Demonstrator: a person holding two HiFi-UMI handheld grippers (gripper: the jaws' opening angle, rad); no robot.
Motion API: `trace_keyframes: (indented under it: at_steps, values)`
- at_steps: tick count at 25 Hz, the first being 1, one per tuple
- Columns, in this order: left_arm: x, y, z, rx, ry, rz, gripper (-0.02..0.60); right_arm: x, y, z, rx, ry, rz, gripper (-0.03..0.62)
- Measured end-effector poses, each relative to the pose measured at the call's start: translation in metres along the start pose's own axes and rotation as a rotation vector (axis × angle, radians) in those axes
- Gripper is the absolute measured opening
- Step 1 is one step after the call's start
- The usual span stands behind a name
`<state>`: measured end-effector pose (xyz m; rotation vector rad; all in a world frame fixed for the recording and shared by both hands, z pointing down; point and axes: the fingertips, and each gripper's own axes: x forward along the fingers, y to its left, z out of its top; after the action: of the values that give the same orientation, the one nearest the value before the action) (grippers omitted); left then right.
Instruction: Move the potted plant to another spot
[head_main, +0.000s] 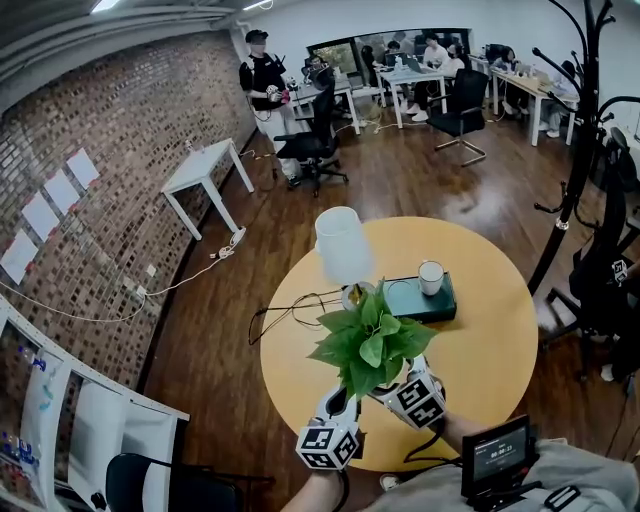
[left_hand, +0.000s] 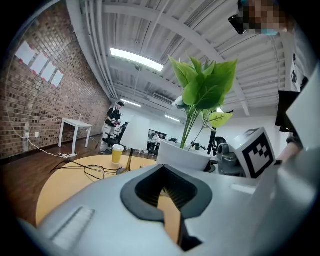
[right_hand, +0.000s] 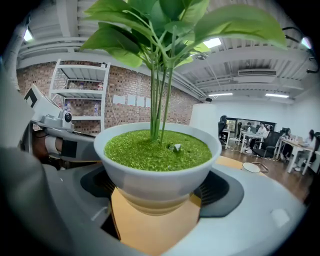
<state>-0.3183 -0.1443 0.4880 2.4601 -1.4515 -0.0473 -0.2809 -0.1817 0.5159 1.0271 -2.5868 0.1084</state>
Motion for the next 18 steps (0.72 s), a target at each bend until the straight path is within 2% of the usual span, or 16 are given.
trace_keyframes:
  at_steps: [9, 18]
  values:
    - [0.023, 0.028, -0.013, 0.001, 0.041, 0.044, 0.0, 0.039, -0.01, -0.013, -0.006, 0.021, 0.047, 0.503]
    - [0.042, 0.074, -0.05, -0.034, 0.114, 0.11, 0.0, 0.093, -0.007, -0.049, 0.015, 0.077, 0.113, 0.502]
